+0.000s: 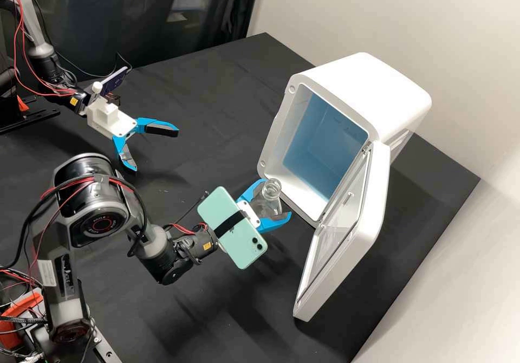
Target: Place the flask in the incubator
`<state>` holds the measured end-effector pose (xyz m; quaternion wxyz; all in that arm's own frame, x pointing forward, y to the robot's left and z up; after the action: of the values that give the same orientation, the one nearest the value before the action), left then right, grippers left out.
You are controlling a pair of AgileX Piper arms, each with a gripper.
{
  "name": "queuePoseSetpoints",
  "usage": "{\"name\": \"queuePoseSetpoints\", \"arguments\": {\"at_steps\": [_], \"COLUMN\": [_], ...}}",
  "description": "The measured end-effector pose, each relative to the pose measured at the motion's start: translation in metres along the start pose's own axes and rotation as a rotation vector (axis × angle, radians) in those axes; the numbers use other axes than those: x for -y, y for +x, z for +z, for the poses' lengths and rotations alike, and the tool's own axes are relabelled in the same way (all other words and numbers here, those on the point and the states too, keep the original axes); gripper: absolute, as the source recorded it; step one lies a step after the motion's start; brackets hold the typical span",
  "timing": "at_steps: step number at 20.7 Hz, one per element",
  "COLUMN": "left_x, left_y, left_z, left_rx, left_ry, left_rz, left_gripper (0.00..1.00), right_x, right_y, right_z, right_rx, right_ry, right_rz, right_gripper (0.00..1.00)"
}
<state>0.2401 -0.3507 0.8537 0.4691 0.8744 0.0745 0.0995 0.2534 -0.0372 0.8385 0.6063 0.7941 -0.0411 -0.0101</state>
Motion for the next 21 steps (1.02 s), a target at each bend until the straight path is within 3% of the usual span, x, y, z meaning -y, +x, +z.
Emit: {"name": "queuePoseSetpoints", "arguments": {"at_steps": [4,7,9,17,21], "left_x": [0.0,0.0,0.0,0.0,0.0], "left_y": [0.0,0.0,0.0,0.0,0.0], "left_z": [0.0,0.0,0.0,0.0,0.0], "left_rx": [0.0,0.0,0.0,0.001,0.001], "left_ry": [0.0,0.0,0.0,0.001,0.001], "left_rz": [0.0,0.0,0.0,0.0,0.0], "left_gripper": [1.0,1.0,1.0,1.0,1.0], "right_x": [0.013,0.022,0.026,0.03,0.038], "right_y": [0.007,0.029,0.044,0.098,0.118], "right_z": [-0.01,-0.024,-0.031,-0.04,-0.045], "right_rx": [-0.027,-0.045,-0.039,0.06,0.086], "right_ry": [-0.002,-0.036,-0.047,-0.069,-0.11], "right_rz": [-0.037,-0.048,-0.042,-0.012,-0.025], "right_gripper": [0.0,0.0,0.0,0.0,0.0]}}
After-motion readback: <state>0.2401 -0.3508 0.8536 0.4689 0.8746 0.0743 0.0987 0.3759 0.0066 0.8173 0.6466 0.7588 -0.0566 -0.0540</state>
